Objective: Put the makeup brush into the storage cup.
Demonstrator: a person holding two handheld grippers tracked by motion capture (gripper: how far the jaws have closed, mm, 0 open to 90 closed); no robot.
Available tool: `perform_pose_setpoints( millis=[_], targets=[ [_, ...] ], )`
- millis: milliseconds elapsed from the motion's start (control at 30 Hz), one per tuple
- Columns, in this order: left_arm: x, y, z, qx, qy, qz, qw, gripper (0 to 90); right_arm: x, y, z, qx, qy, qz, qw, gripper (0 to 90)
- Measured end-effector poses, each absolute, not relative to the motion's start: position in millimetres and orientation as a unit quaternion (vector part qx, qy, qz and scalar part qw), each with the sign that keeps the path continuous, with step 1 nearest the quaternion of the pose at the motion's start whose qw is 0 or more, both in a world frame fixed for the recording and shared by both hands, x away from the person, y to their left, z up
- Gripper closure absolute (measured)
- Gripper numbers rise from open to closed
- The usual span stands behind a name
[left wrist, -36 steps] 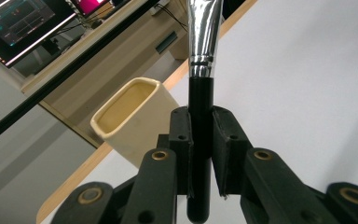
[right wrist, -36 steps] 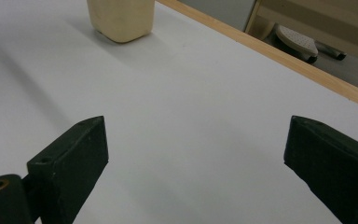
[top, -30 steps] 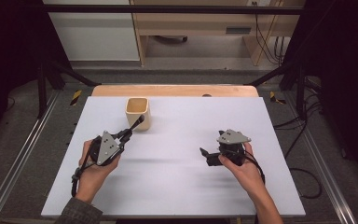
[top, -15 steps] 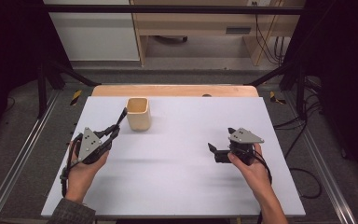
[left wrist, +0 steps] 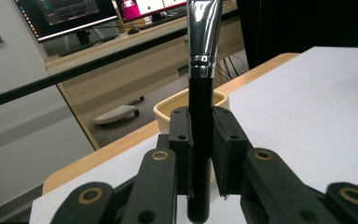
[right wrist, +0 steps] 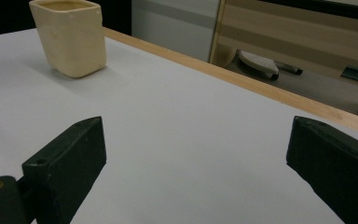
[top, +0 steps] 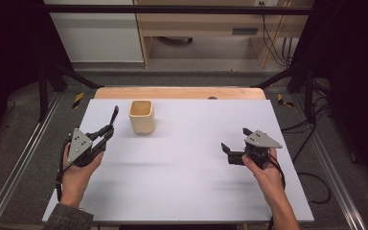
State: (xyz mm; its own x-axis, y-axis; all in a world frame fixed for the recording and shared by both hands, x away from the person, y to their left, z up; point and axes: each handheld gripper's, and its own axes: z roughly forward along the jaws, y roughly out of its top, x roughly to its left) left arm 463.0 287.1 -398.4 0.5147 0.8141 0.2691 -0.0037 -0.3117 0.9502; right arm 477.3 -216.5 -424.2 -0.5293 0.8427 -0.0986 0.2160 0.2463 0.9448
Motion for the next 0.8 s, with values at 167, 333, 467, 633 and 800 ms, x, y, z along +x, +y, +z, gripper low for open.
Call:
perform_pose_setpoints(
  millis=[167, 333, 467, 633, 800],
  targets=[
    [462.8, 296.3, -395.8, 0.692, 0.299, 0.401, 0.521, 79.1, 477.6, -222.4, -424.6, 0.372, 0.712, 0.501, 0.322, 5.1],
    [462.6, 302.7, -394.6, 0.683, 0.308, 0.4, 0.528, 79.1, 476.9, -226.4, -424.7, 0.378, 0.706, 0.502, 0.326, 5.1],
    [462.3, 308.2, -394.0, 0.672, 0.319, 0.397, 0.538, 79.0, 476.4, -230.8, -425.3, 0.382, 0.698, 0.508, 0.329, 4.6],
    [462.4, 311.0, -393.9, 0.667, 0.323, 0.394, 0.544, 79.0, 475.9, -233.6, -426.9, 0.385, 0.691, 0.515, 0.33, 3.8],
    [462.6, 313.4, -393.6, 0.661, 0.326, 0.387, 0.553, 79.0, 475.0, -236.4, -428.5, 0.385, 0.687, 0.518, 0.333, 3.2]
  ],
)
